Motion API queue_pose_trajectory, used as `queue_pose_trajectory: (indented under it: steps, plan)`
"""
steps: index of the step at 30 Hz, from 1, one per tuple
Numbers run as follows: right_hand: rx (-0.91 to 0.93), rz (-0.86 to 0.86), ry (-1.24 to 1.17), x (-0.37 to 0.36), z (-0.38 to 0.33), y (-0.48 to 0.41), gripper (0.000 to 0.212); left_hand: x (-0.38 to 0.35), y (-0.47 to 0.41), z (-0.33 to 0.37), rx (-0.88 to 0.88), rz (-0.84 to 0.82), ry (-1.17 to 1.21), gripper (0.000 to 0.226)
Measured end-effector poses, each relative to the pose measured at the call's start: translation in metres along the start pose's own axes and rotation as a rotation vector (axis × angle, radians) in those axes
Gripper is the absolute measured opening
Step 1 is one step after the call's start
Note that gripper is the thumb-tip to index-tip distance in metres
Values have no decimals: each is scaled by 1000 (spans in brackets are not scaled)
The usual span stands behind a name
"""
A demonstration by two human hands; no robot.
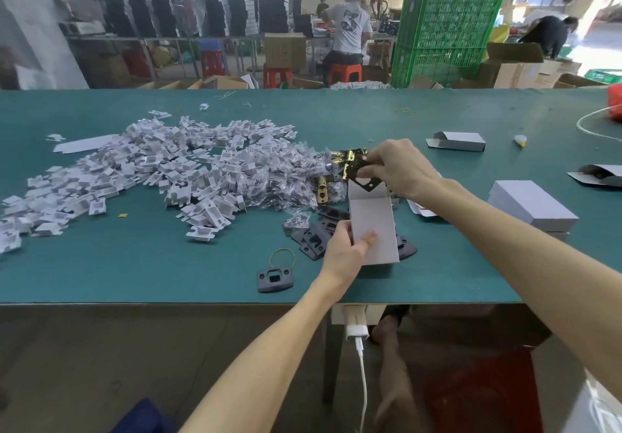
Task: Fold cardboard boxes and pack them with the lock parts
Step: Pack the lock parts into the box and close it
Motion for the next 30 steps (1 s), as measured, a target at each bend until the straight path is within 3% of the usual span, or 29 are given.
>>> queue_pose_trajectory:
  steps: [10, 14, 21, 25, 30]
  plan:
    - [104, -193, 221, -13, -5, 7, 18, -1, 0, -1, -3, -11, -3, 29]
    - [85, -279, 195, -18, -2, 12, 42, -1, 0, -2, 7, -15, 9, 30]
    - [54, -481, 175, -29, -1, 20, 27, -1, 0, -1, -3, -21, 3, 23]
    - [73, -510, 235, -33, -6, 28, 47, -2, 0, 0, -22, -29, -27, 20]
    - [91, -539, 209, -39, -10, 38, 55, -3, 2, 0, -26, -33, -24, 20]
Point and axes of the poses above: each hand's wrist, its own y-axis away from the middle knuckle, its own x-axis out of the back of the hand, z = x × y, the point moved 7 cm from there along -y, towards the middle knuckle, and after that the axes turned 13 degrees about z, right-handed, at the moved point
